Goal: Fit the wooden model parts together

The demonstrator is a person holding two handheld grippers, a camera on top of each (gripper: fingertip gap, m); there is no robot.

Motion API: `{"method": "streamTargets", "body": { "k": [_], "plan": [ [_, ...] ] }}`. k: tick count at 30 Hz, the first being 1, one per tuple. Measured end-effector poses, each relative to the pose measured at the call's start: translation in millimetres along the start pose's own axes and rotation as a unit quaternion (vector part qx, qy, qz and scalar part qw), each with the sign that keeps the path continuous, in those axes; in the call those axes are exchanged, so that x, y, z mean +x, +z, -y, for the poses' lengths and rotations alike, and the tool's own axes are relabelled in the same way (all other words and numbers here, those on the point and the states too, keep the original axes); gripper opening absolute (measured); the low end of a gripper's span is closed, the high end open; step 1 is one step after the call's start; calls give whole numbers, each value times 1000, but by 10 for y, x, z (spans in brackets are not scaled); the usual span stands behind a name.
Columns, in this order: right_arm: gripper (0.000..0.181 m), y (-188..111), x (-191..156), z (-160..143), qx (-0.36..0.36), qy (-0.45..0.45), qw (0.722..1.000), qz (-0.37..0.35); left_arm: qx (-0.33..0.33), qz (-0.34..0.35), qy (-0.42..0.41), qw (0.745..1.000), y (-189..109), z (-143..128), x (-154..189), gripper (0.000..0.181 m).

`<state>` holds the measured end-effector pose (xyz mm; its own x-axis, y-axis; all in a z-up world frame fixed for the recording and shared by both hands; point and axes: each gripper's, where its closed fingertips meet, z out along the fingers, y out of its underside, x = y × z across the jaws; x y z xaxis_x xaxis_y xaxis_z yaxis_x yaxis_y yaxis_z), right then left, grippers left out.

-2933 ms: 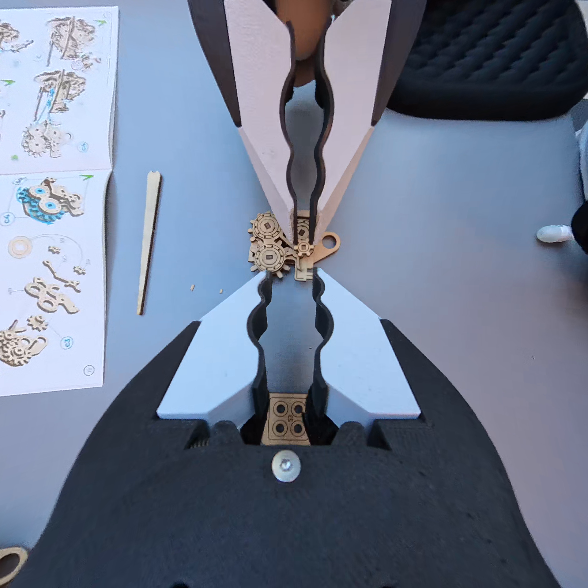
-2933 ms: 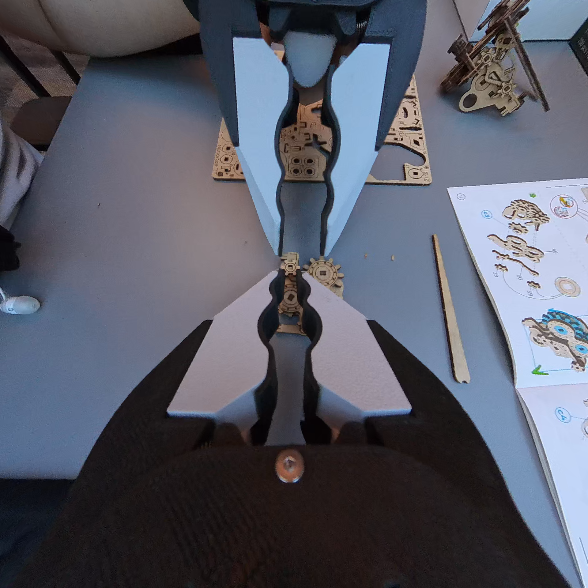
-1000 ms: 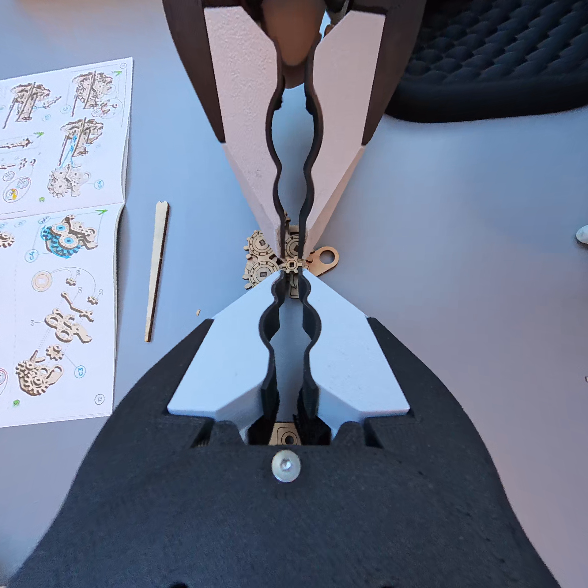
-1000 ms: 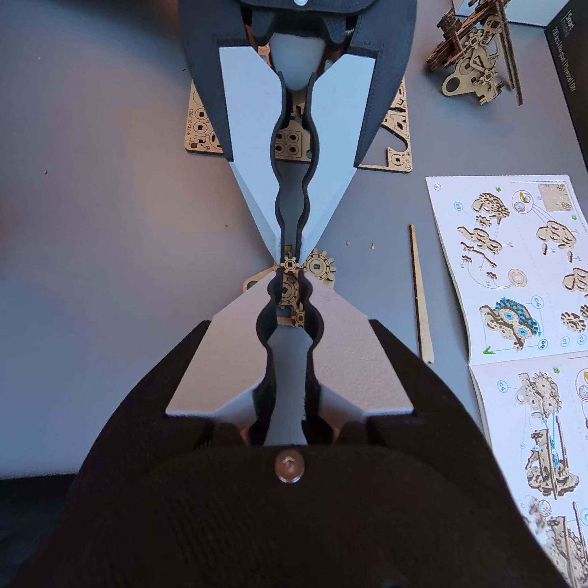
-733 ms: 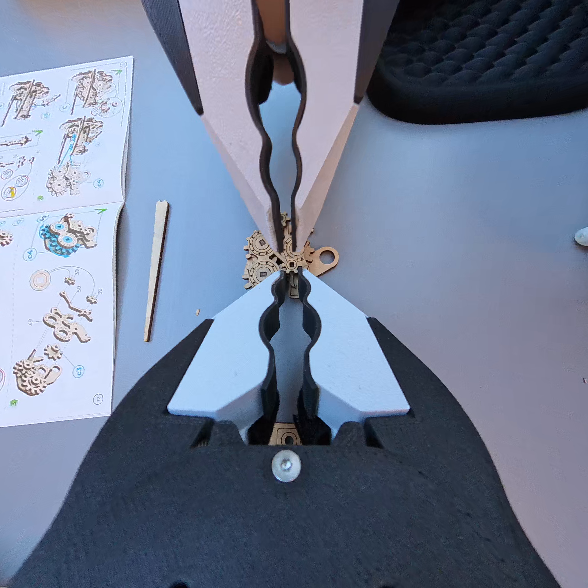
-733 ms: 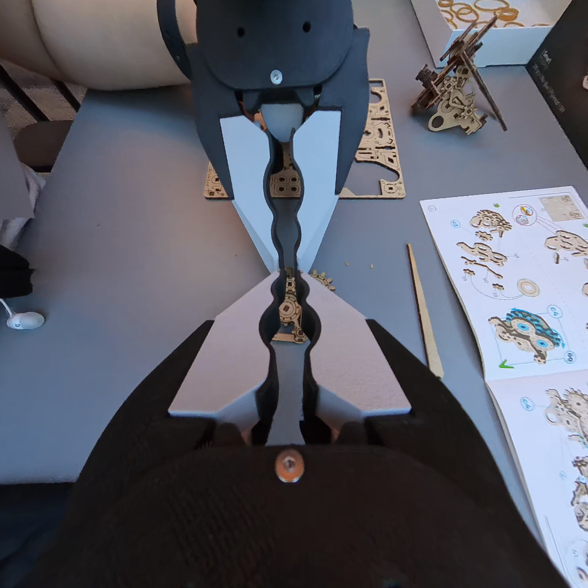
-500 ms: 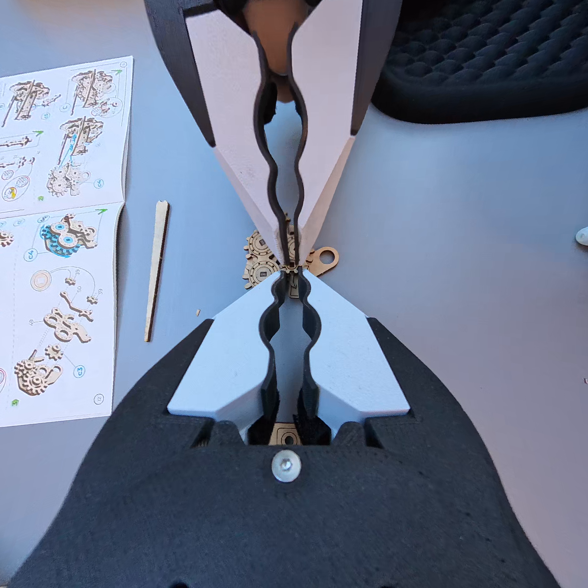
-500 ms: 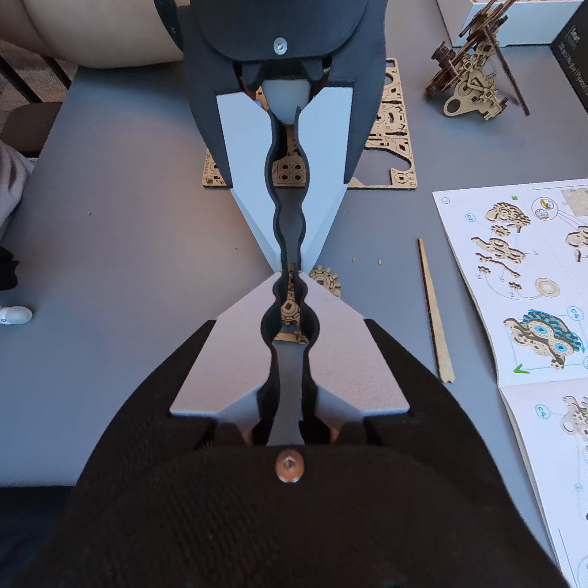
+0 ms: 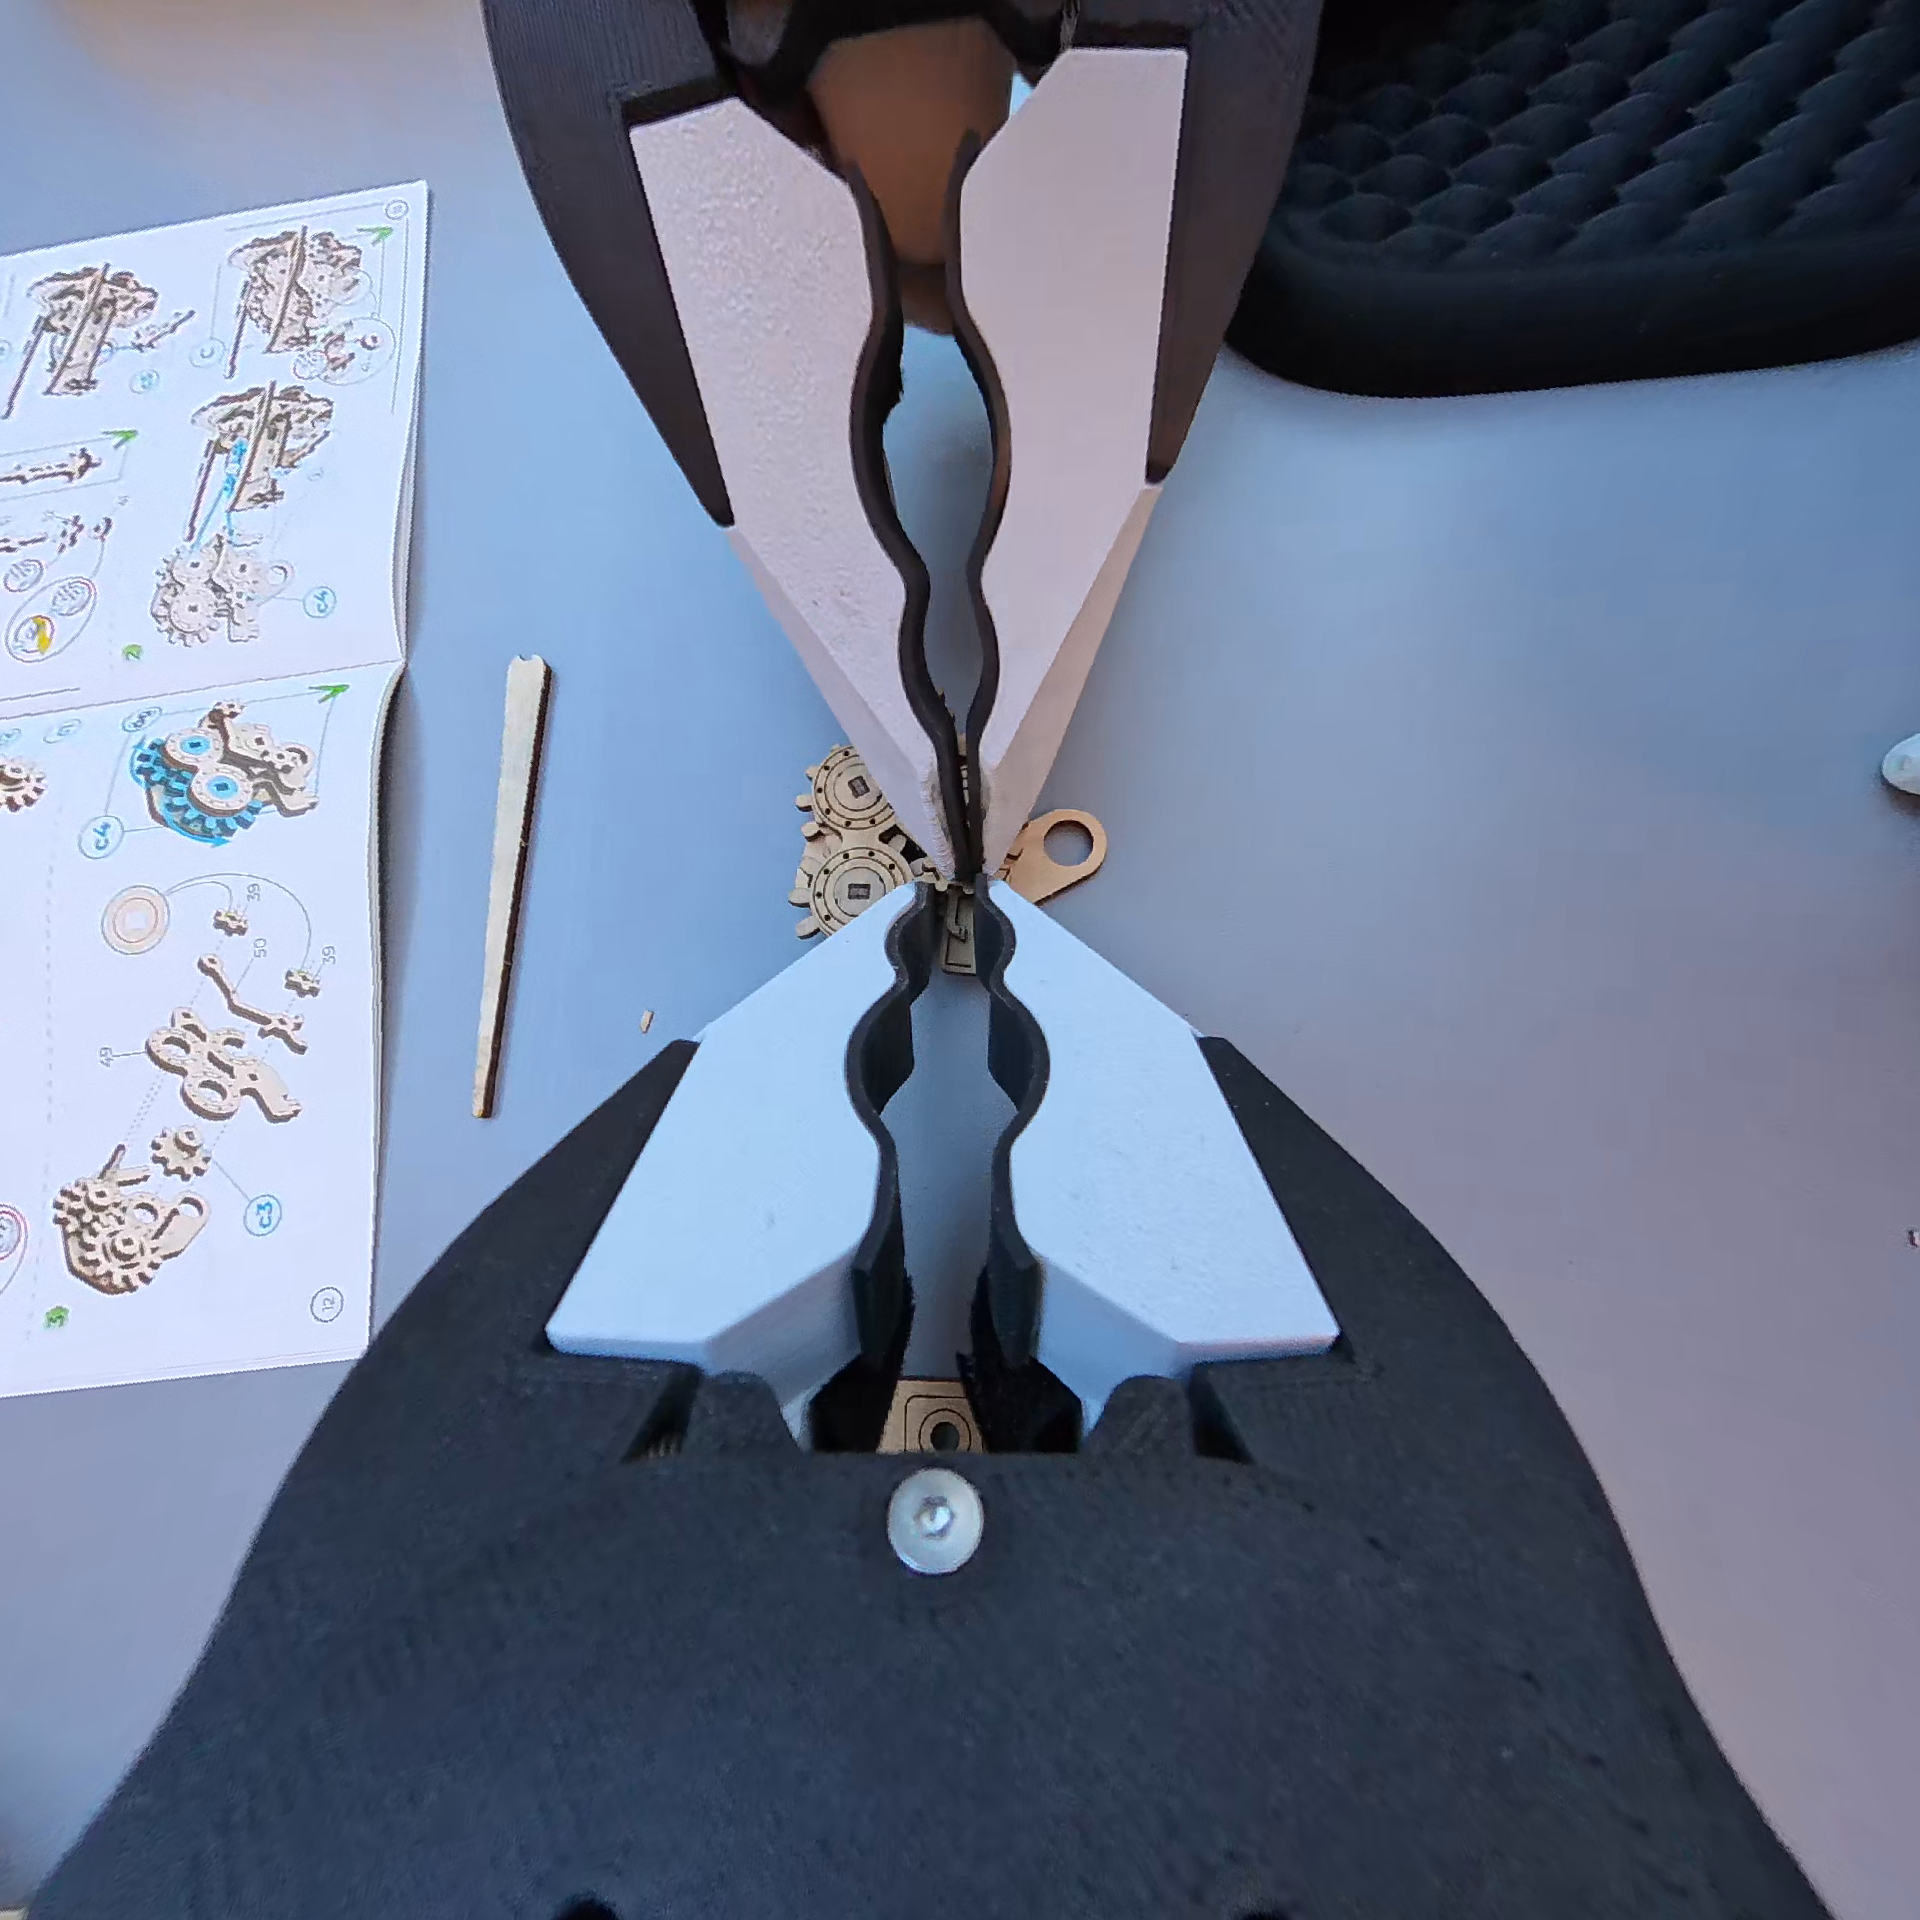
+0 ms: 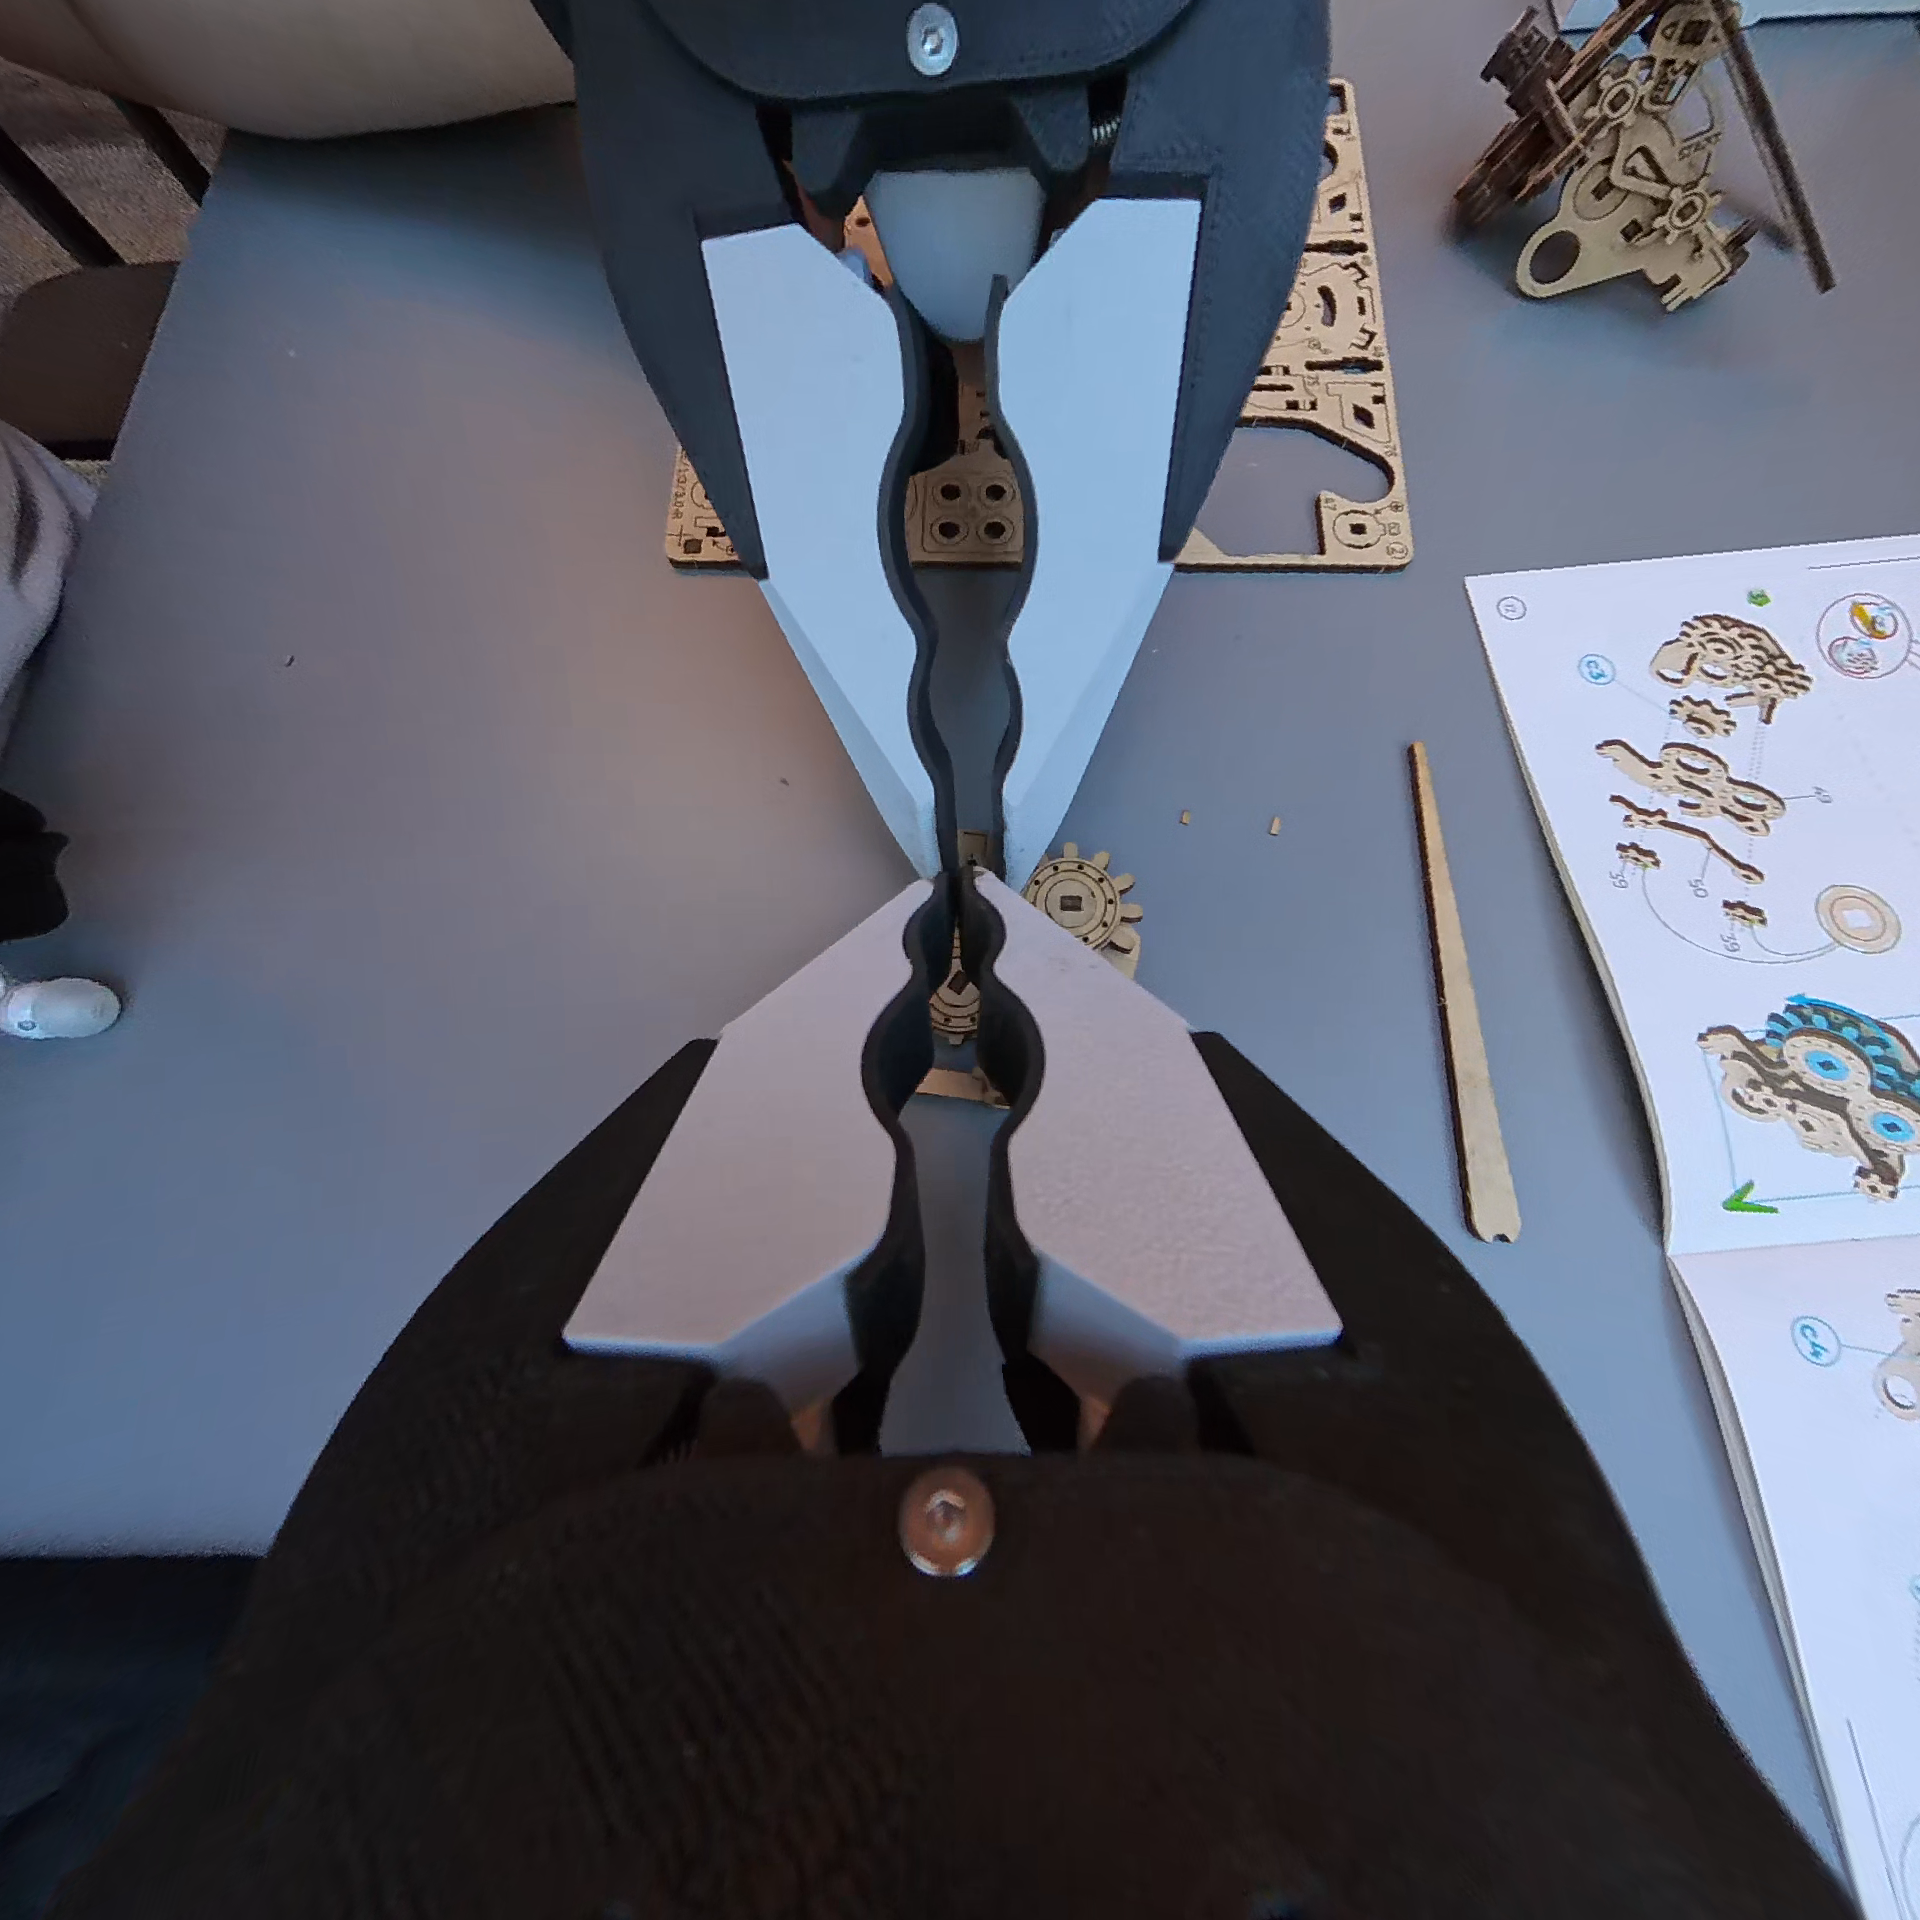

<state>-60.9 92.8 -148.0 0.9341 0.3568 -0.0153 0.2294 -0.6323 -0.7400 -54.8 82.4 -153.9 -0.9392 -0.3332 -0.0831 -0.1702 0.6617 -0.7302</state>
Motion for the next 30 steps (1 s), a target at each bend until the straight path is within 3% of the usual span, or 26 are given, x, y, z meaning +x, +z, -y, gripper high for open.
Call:
{"method": "streamTargets", "body": {
  "k": [9,15,30],
  "plan": [
    [0,-74,19,113,39,-10,999,8,3,-1,-10,1000,2,-1,-12,4],
    [1,-45,77,-13,-24,-32,999,-15,5,-2,-12,1000,2,1,-14,4],
    [1,-30,63,-20,-75,-69,994,-26,2,-1,-13,1000,4,4,-14,4]
  ]
}}
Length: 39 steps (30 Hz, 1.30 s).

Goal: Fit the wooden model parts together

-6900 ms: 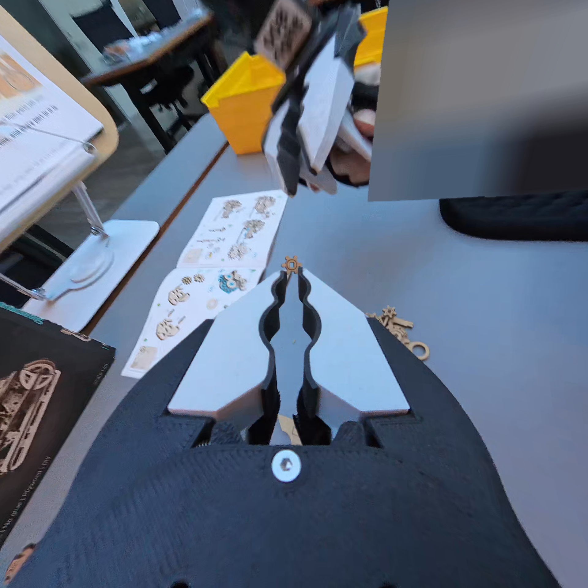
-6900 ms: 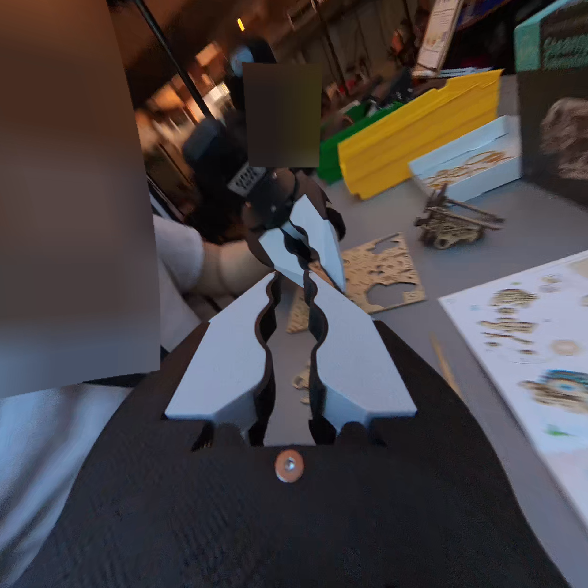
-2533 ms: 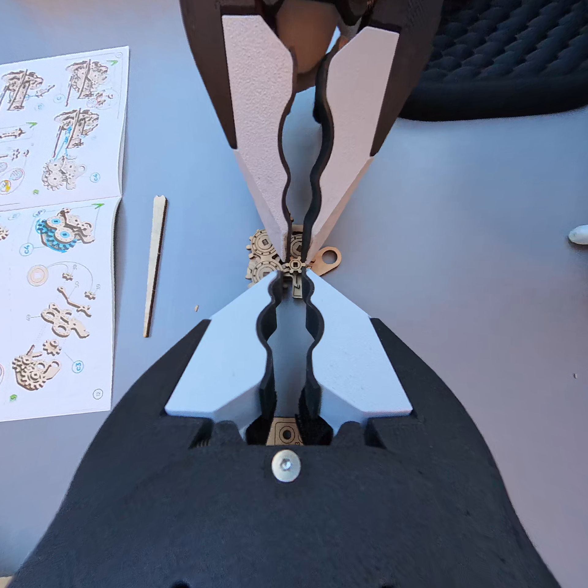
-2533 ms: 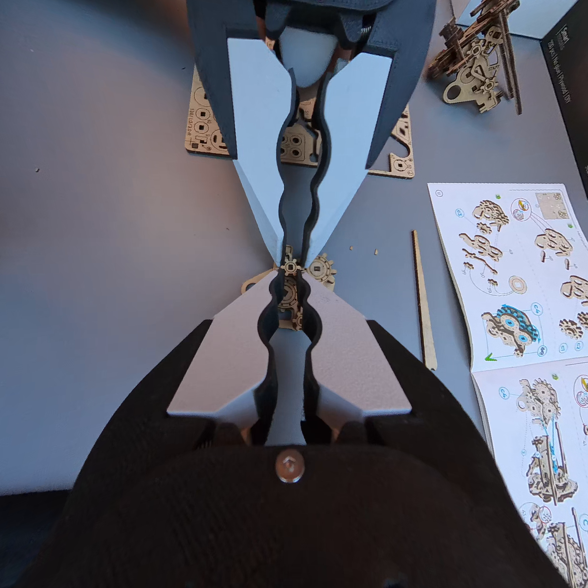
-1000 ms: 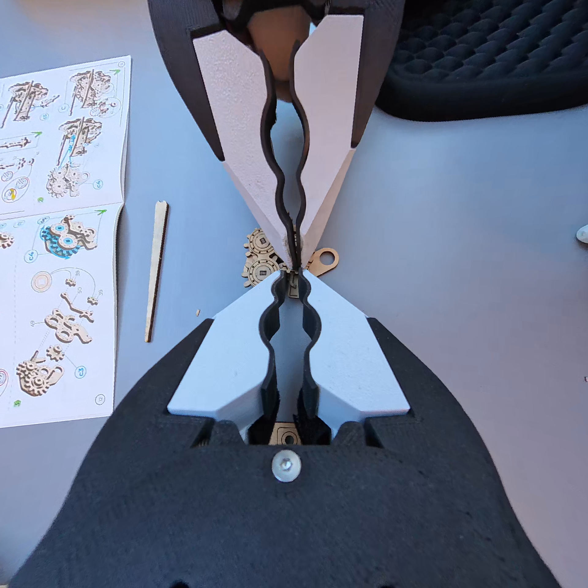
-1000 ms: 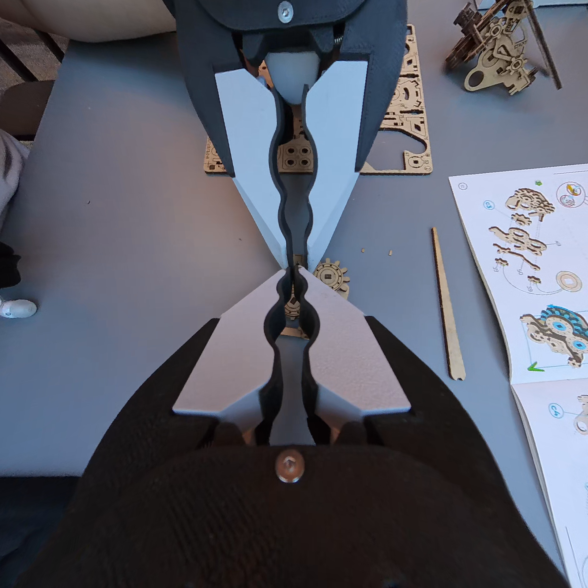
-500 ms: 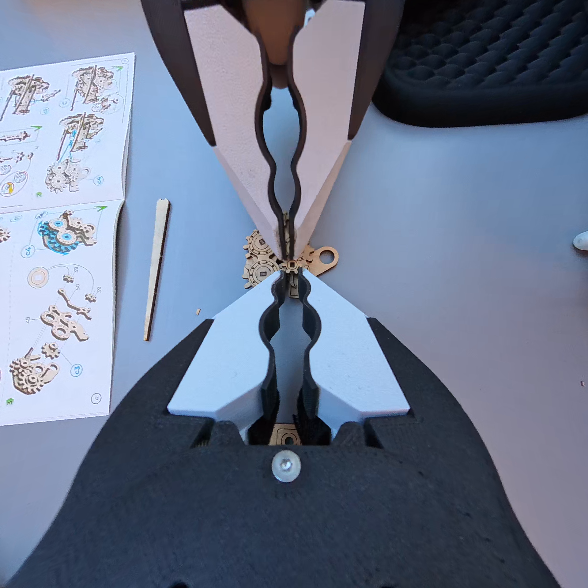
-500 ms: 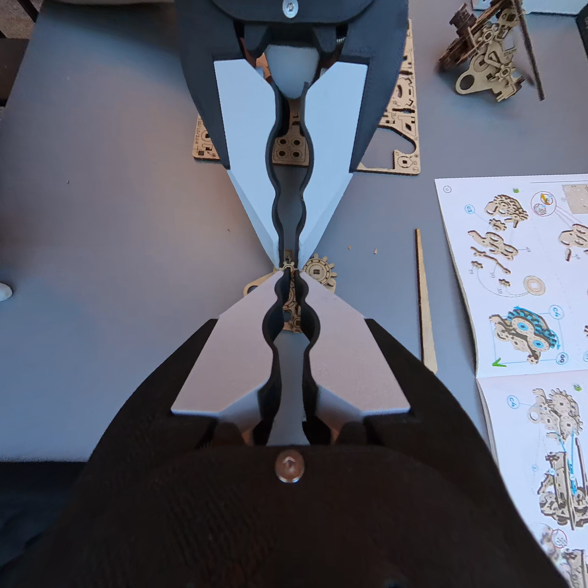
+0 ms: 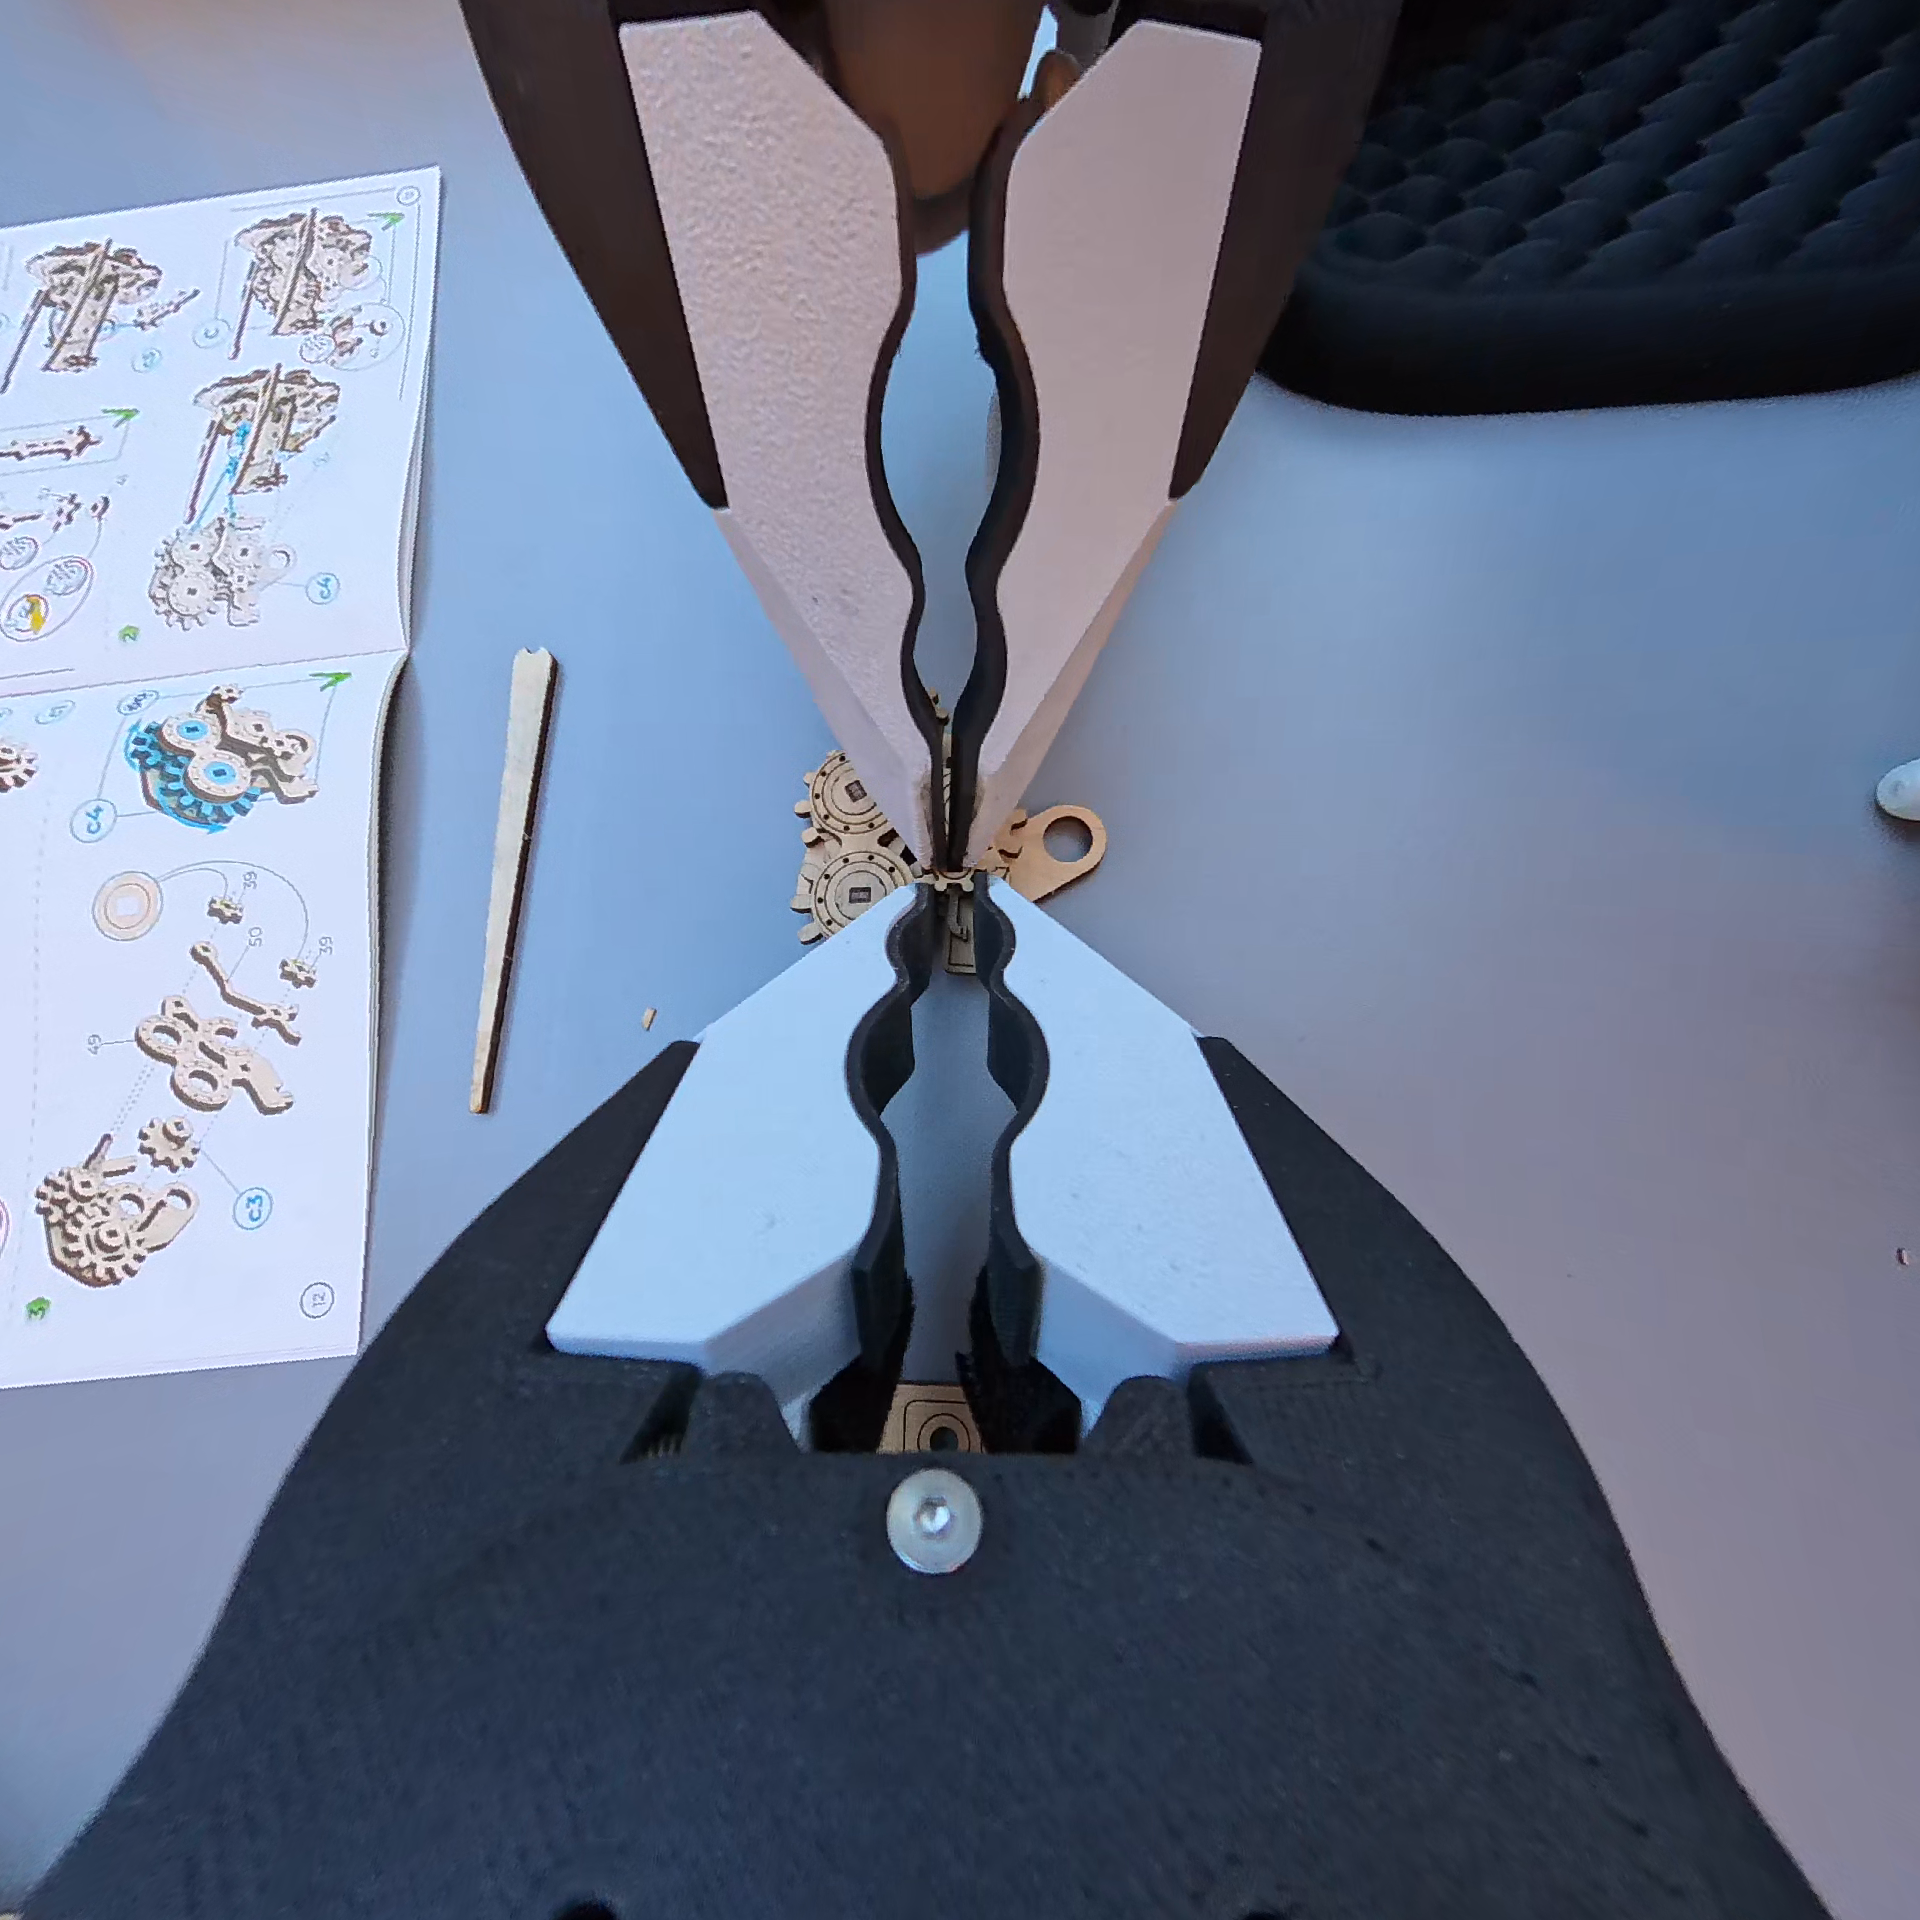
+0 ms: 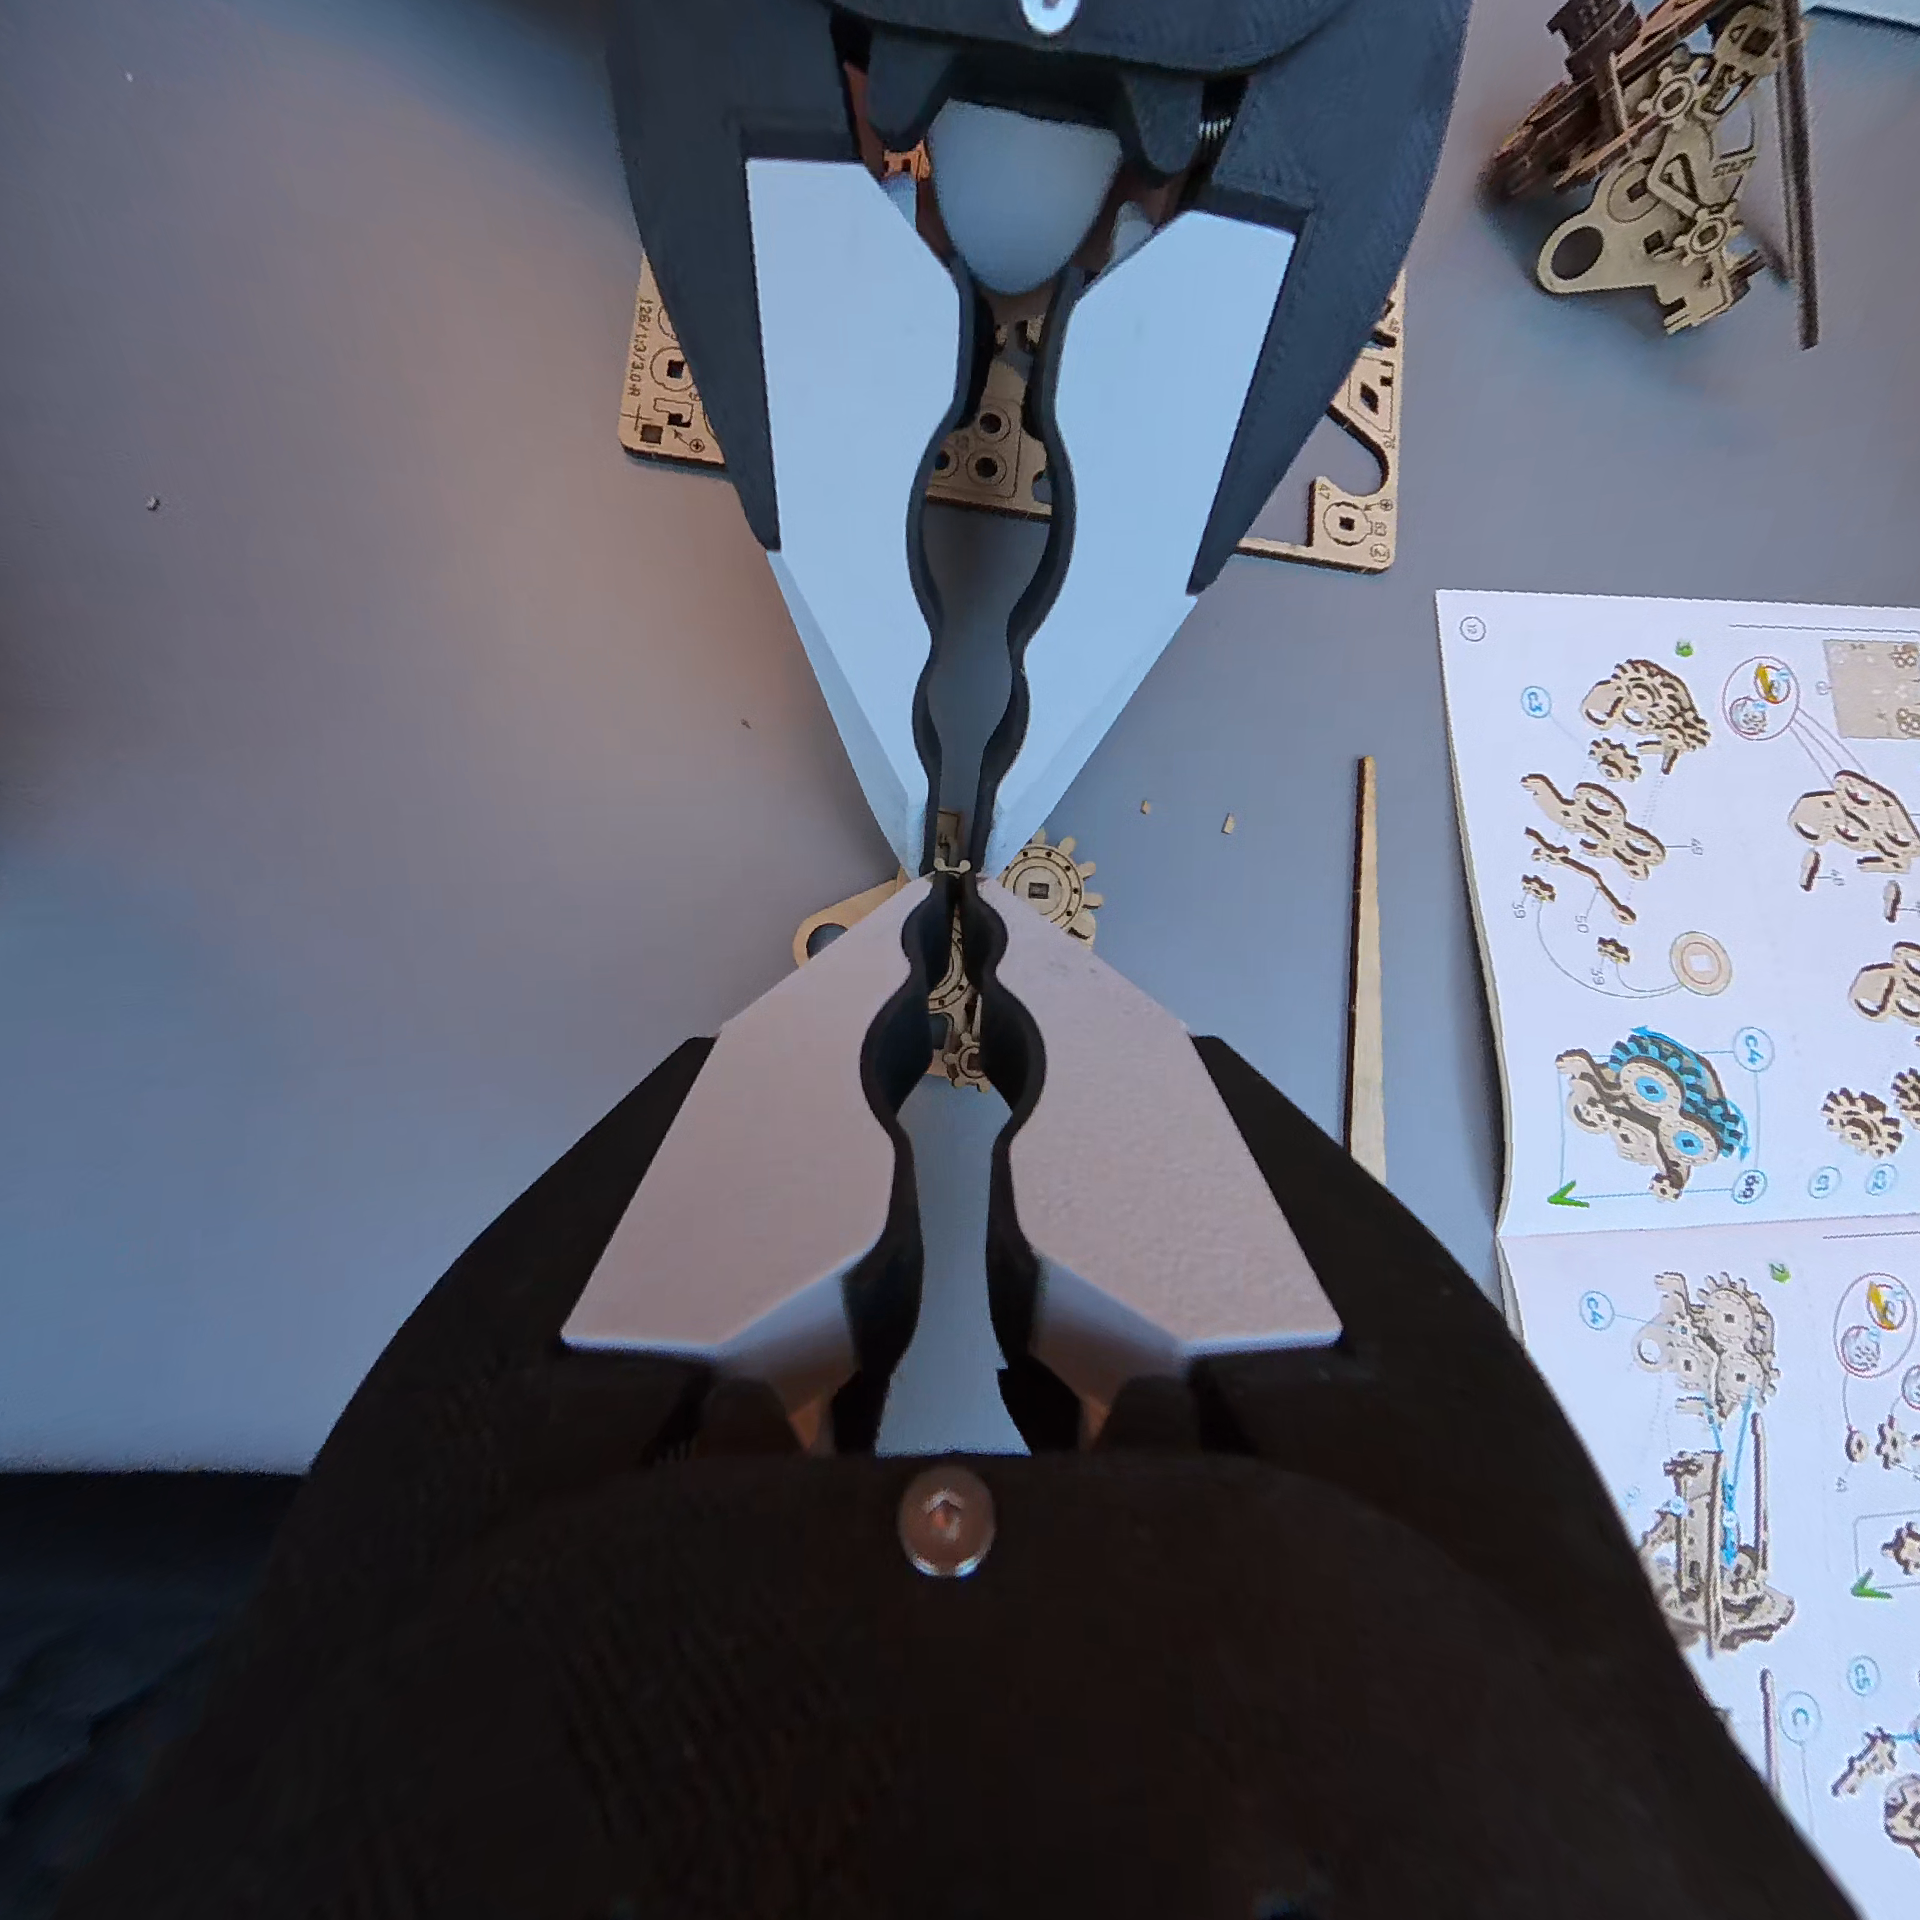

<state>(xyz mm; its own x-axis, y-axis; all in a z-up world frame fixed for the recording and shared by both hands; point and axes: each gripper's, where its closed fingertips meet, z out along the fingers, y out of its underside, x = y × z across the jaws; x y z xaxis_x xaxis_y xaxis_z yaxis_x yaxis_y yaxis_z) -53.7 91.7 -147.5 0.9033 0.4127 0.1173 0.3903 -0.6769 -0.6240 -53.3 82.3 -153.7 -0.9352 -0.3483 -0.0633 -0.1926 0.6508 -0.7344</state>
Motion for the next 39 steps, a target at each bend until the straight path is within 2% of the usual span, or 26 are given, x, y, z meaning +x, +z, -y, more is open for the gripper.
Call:
{"method": "streamTargets", "body": {
  "k": [6,8,13,16,19,24,28,39],
  "plan": [
    [0,4,4,-56,-34,16,999,-3,0,-3,-11,1000,0,14,-1,4],
    [0,18,4,-10,-27,-32,999,-23,-4,-4,-6,1000,-11,1,6,4],
    [0,-27,28,7,-7,44,999,21,2,-2,-11,1000,-2,5,-11,4],
    [0,-105,64,98,32,49,998,23,3,-2,-12,1000,-5,0,-11,4],
    [0,-98,57,77,34,44,998,30,4,-2,-13,1000,-2,3,-14,4],
    [0,1,28,20,21,37,999,33,4,-2,-14,1000,1,6,-15,4],
    [0,6,24,40,28,45,998,35,2,-2,-15,1000,-3,2,-14,4],
    [0,8,13,21,-10,35,999,17,0,0,-15,1000,2,5,-17,4]
  ]
}}
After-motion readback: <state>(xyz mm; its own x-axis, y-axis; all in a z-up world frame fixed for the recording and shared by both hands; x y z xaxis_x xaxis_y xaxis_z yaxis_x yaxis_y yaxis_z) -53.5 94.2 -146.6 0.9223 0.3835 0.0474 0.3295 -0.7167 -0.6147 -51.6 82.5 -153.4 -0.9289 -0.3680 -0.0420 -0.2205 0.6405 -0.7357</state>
